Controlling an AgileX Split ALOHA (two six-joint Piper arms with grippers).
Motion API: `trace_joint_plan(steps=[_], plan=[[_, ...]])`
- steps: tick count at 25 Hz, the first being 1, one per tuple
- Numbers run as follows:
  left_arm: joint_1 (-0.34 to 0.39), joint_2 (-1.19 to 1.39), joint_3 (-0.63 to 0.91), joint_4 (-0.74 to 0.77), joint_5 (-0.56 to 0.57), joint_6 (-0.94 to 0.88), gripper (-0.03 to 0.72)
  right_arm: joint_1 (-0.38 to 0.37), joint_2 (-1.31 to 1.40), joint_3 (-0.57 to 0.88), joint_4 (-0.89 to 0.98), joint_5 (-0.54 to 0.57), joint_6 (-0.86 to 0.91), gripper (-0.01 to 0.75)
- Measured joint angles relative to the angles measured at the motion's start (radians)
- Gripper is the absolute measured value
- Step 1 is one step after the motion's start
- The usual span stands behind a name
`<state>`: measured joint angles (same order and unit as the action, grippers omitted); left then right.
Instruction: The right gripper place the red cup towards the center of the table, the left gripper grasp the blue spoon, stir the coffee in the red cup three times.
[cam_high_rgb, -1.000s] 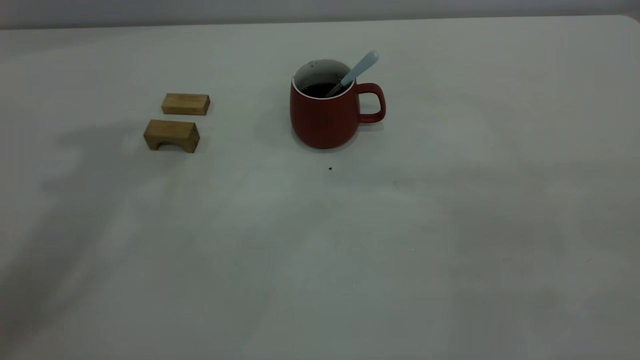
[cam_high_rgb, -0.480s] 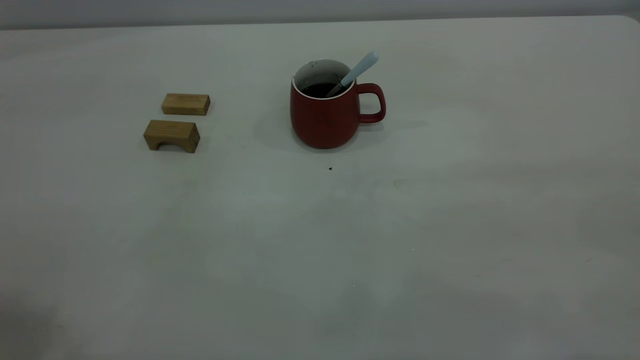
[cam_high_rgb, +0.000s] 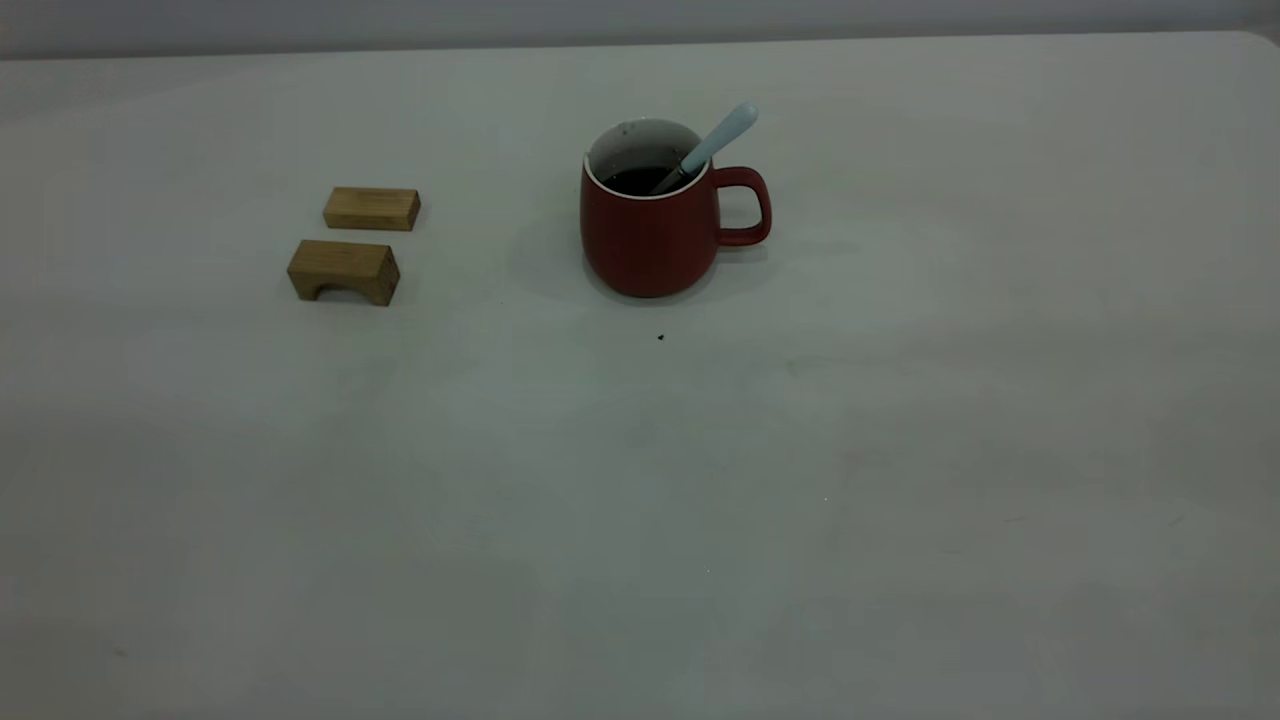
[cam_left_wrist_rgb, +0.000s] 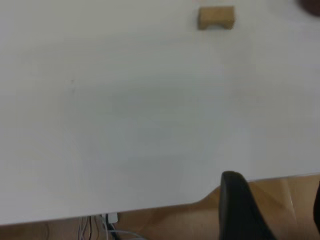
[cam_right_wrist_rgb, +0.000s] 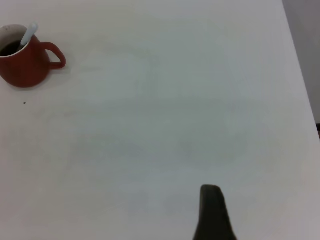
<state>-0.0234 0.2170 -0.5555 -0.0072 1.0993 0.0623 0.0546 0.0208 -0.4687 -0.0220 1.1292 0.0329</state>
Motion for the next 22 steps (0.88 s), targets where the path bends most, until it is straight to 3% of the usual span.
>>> trace_joint_plan(steps=[5, 22], plan=[[0.053, -0.169, 0.067, -0.001, 0.021, 0.0, 0.434, 0.0, 0.0, 0.0, 0.0, 0.0, 0.0, 0.574], [0.033, -0.235, 0.068, -0.008, 0.031, -0.021, 0.434, 0.0, 0.0, 0.0, 0.0, 0.0, 0.0, 0.574]])
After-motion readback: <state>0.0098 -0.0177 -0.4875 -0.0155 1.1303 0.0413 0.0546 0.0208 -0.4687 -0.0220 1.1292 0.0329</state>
